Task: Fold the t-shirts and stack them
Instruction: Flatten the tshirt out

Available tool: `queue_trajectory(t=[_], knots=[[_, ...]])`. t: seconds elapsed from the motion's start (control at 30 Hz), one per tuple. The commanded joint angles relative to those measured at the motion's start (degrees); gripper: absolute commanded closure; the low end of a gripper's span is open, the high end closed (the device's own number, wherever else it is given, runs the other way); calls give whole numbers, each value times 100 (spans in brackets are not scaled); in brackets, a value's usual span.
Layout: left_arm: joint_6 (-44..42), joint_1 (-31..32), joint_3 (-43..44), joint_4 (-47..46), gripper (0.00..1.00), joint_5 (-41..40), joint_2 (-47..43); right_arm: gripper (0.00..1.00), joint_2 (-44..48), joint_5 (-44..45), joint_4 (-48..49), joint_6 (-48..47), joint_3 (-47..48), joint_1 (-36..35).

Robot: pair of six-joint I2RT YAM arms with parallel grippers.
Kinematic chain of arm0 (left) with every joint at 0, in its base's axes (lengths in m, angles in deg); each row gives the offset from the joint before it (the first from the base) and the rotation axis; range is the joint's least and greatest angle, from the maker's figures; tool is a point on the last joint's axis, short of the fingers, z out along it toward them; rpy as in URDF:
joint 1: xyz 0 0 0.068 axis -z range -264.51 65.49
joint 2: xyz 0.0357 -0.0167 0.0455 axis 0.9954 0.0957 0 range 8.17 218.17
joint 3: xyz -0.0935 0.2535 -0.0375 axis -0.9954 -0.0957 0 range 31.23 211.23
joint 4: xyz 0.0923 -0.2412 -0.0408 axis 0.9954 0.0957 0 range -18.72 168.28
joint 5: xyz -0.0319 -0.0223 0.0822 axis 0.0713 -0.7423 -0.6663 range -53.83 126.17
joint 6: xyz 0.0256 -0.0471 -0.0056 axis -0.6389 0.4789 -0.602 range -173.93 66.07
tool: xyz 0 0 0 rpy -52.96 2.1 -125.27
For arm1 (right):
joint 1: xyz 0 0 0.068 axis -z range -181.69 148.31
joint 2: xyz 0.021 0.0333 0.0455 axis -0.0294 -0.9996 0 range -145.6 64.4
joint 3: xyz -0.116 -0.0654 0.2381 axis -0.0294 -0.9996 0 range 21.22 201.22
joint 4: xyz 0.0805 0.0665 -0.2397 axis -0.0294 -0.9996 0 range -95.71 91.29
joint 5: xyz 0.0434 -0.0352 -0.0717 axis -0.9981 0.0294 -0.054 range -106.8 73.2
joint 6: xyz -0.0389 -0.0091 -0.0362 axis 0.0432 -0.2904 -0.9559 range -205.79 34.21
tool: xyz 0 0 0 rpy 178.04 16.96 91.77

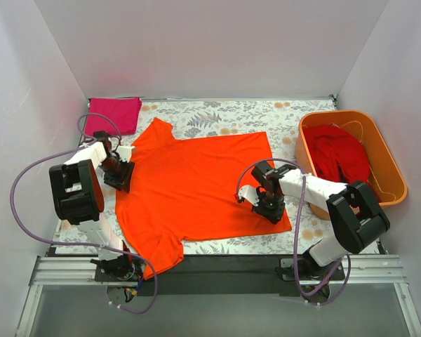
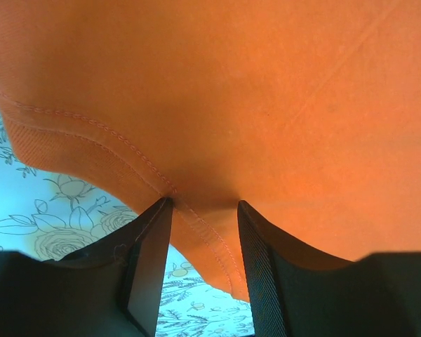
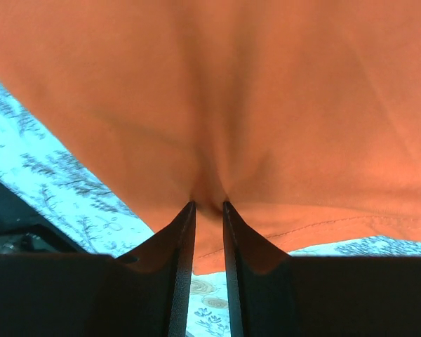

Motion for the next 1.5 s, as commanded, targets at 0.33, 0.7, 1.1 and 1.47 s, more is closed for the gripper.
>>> queue_trajectory(t=[0.33,0.7,1.1,1.47], knots=[[299,87,2645,47,49,1954,123,62,-989,-1153,-714,-551,3029,1180],[1293,491,3542,-974,46,1611,1239,64,-4047,-740,-274,293,7172,2202],[1408,641,3763,-1010,46,1418,1609,48,-4921,-1003,683,-67,7578,2395],[1381,650,3973,-939,46,1242,1907,52,-5158,-1074,1027,-550,7262,2395]])
